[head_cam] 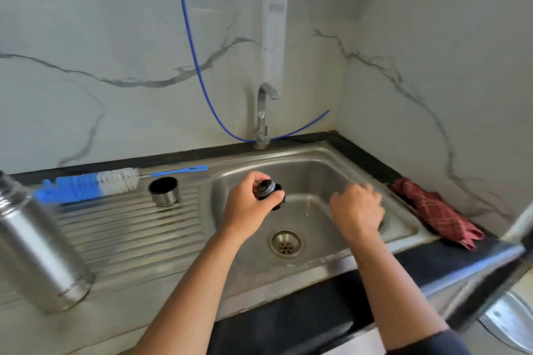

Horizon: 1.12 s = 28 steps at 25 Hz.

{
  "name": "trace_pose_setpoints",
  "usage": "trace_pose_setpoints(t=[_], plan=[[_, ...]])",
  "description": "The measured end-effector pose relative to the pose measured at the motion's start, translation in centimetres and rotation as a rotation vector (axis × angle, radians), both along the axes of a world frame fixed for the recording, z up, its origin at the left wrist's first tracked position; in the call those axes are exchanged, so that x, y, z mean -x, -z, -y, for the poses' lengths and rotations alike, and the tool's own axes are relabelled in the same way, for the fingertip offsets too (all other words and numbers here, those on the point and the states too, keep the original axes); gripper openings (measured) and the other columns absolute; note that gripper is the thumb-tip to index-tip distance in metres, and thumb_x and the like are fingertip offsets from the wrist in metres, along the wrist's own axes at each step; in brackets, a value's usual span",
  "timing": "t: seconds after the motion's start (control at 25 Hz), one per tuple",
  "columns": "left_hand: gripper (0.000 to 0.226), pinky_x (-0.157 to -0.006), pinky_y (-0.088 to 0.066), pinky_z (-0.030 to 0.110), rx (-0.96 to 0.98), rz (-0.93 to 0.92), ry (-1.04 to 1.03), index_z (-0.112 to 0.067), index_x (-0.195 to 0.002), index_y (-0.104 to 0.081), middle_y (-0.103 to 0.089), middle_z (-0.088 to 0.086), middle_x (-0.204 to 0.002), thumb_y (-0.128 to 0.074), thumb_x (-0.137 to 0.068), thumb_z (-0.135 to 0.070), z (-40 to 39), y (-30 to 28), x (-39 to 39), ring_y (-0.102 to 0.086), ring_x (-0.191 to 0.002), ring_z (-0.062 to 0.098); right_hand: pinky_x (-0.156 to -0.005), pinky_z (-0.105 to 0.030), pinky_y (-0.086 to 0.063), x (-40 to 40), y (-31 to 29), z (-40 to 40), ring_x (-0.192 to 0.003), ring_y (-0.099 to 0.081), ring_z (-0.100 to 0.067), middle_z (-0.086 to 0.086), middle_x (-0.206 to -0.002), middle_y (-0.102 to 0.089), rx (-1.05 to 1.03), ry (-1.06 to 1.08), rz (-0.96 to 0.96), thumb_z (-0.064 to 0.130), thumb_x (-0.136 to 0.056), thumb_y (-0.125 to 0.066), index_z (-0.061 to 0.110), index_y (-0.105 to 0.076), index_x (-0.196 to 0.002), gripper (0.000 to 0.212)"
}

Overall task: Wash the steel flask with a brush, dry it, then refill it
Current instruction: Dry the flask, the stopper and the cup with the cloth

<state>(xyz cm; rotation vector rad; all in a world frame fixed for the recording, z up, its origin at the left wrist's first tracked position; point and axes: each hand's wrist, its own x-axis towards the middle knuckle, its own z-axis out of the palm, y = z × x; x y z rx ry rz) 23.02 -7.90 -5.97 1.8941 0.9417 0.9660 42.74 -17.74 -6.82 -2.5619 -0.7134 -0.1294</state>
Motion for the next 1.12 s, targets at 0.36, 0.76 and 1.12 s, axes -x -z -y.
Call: trace_pose_setpoints(t=[0.36,0.76,1.12], plan=[[0.033,-0.075,-0.044,0.008,0.103,0.041,0.000,-0.026,-0.110,-0.067,-0.070,-0.014,-0.103,-0.084,-0.082,-0.033,-0.6,0.4,1.4,-0.064,-0.098,-0.002,-0.111,-0.066,-0.029,-10.1,-1.1,5.6,-0.135,-0.038,-0.041,-0.021,-0.143,-0.047,0.234,0.357,-0.020,0.020,-0.091,-0.057,0.005,-0.051,-0.140,0.052],[0.039,-0.087,-0.062,0.041,0.631,0.602,0.076,-0.006,-0.108,-0.064,-0.073,0.022,-0.109,-0.079,-0.080,-0.028,-2.4,0.6,3.1,-0.073,-0.099,0.034,-0.062,-0.044,-0.060,-0.2,-2.6,-1.6,-0.071,-0.070,-0.029,-0.010,-0.082,-0.068,-0.378,-0.244,-0.399,0.043,-0.104,-0.046,0.007,-0.064,-0.097,0.041],[0.024,-0.085,-0.062,0.038,0.561,0.617,-0.003,-0.004,-0.112,-0.069,-0.078,0.017,-0.102,-0.074,-0.091,-0.014,-2.7,1.2,3.2,-0.077,-0.094,0.029,-0.064,-0.030,-0.052,10.9,-2.5,-6.4,-0.066,-0.065,-0.007,0.004,-0.081,-0.068,-0.593,-0.705,-0.379,0.041,-0.095,-0.066,0.020,-0.056,-0.094,0.023]])
